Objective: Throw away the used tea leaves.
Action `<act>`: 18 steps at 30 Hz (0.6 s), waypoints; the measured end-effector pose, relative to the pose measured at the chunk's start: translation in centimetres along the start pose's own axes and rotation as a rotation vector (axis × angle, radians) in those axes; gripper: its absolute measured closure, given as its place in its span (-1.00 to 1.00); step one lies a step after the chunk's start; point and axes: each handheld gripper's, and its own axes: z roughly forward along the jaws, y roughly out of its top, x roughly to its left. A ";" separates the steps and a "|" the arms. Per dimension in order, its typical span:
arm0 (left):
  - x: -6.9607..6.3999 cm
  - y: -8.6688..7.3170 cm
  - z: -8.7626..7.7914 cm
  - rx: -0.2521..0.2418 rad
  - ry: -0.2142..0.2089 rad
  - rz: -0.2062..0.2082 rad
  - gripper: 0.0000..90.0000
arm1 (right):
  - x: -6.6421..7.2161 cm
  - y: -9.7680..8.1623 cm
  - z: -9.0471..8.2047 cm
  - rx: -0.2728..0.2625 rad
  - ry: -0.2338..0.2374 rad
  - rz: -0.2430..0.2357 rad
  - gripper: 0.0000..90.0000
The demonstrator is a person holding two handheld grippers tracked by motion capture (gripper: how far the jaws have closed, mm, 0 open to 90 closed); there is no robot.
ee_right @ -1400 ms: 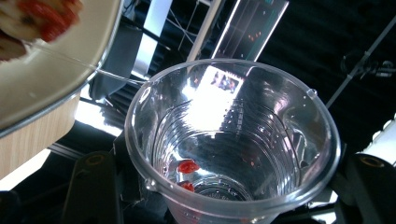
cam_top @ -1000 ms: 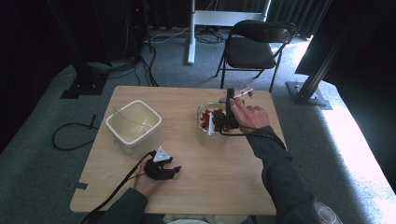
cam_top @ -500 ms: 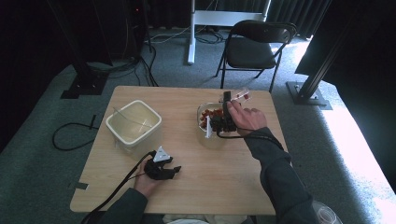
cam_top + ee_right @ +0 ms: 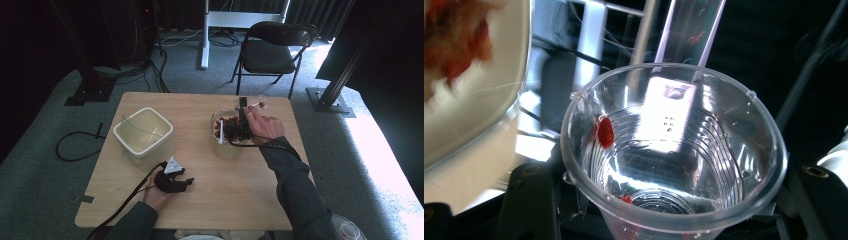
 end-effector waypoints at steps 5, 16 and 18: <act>0.0 0.0 0.0 0.000 -0.001 0.001 -0.01 | -0.3 0.0 0.2 0.014 0.020 0.074 -0.18; 0.0 0.0 0.0 -0.001 0.000 0.001 0.00 | -0.5 -0.2 -0.4 -0.030 0.042 0.129 -0.17; 0.0 0.0 0.0 0.000 -0.003 -0.001 0.00 | -0.2 -0.1 -0.4 -0.023 0.034 0.120 -0.18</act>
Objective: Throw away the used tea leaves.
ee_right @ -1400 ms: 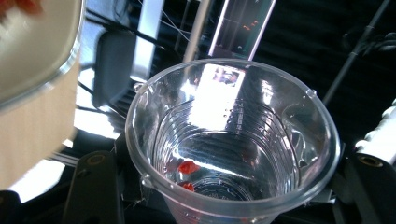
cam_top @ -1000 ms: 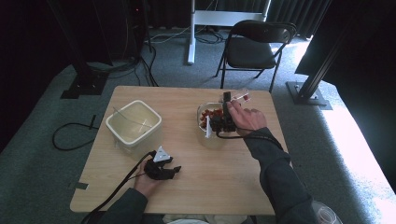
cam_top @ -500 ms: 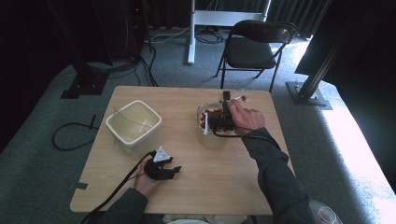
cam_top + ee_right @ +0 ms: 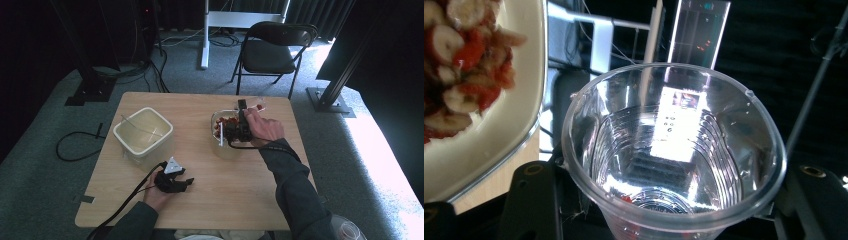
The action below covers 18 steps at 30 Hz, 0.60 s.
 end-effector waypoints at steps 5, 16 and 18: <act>0.0 0.0 0.0 -0.001 0.002 0.002 -0.01 | -0.4 -0.7 -0.1 -0.004 0.061 0.141 -0.21; 0.0 0.0 0.0 -0.001 0.000 -0.001 0.00 | -1.3 -4.0 0.0 -0.015 0.210 0.557 -0.25; 0.0 0.0 0.0 -0.001 -0.001 -0.001 0.00 | -1.3 -4.7 0.1 -0.011 0.245 0.642 -0.25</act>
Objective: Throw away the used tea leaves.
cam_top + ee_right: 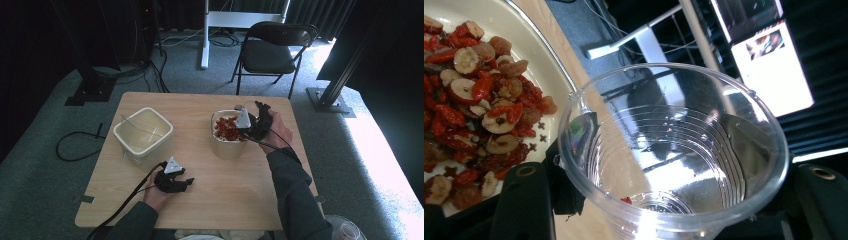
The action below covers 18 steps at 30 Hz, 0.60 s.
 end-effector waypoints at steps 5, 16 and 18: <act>0.0 0.0 0.0 0.000 0.001 0.001 0.00 | -0.7 -1.0 -0.2 -0.012 0.063 0.141 -0.26; 0.0 0.0 0.0 0.002 0.001 0.003 -0.01 | -0.9 -2.4 -0.6 -0.023 0.105 0.209 -0.26; 0.0 0.0 0.0 0.001 0.002 0.005 -0.01 | -0.8 -2.5 -0.7 -0.031 0.122 0.224 -0.27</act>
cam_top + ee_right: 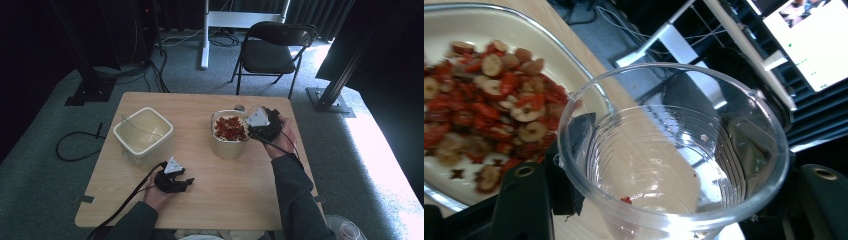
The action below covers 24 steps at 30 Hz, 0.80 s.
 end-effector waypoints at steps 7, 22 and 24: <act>-0.3 0.0 -0.1 -0.015 -0.012 0.008 0.00 | 0.1 -0.6 -1.2 -0.019 0.052 0.048 -0.28; -0.7 0.7 -1.4 -0.071 -0.014 0.024 -0.09 | 0.4 -1.8 -4.1 -0.089 0.200 0.189 -0.28; -0.7 0.6 -1.4 -0.071 -0.005 0.029 -0.09 | 0.5 -1.8 -4.2 -0.097 0.223 0.205 -0.28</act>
